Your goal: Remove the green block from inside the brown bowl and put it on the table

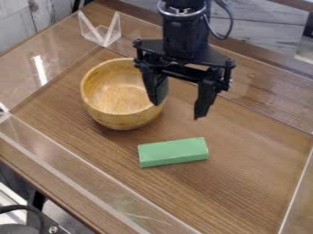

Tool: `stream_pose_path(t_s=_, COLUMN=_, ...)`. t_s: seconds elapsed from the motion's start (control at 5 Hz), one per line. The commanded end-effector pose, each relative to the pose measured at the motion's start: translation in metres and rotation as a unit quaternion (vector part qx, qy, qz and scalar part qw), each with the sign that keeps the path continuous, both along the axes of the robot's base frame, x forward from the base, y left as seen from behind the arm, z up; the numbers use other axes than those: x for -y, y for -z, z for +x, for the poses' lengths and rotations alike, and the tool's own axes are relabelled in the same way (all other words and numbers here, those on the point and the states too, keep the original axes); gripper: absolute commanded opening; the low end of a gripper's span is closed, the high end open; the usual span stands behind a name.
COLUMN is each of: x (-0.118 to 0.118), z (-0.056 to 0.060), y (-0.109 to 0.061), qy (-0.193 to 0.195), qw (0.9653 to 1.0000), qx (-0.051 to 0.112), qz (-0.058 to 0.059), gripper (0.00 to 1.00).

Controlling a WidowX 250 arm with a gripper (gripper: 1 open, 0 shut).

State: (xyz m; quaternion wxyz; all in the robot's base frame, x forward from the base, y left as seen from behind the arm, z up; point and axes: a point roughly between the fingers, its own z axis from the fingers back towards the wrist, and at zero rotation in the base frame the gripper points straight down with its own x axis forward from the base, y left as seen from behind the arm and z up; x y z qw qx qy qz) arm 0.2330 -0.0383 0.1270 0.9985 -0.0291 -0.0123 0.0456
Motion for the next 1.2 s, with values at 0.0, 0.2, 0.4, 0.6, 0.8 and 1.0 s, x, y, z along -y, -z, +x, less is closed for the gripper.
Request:
stream_pose_path(t_s=0.0, x=-0.008, z=-0.006, y=-0.004, qy=0.006, qw=0.9999, qx=0.016, qz=0.000, gripper=1.00)
stream_pose_path(t_s=0.2, x=-0.017, z=-0.012, y=-0.001, qy=0.016, qw=0.9997, qx=0.016, qz=0.000, gripper=1.00)
stream_pose_path(t_s=0.4, x=-0.021, z=-0.015, y=-0.002, qy=0.041, qw=0.9991, qx=0.014, qz=-0.001, gripper=1.00)
stream_pose_path(t_s=0.6, x=-0.025, z=-0.018, y=-0.004, qy=0.066, qw=0.9978, qx=0.014, qz=-0.001, gripper=1.00)
stream_pose_path(t_s=0.8, x=-0.013, z=-0.013, y=-0.009, qy=0.034, qw=0.9994, qx=0.012, qz=-0.002, gripper=1.00)
stream_pose_path(t_s=1.0, x=-0.001, z=-0.009, y=-0.014, qy=0.009, qw=0.9999, qx=0.010, qz=-0.002, gripper=1.00)
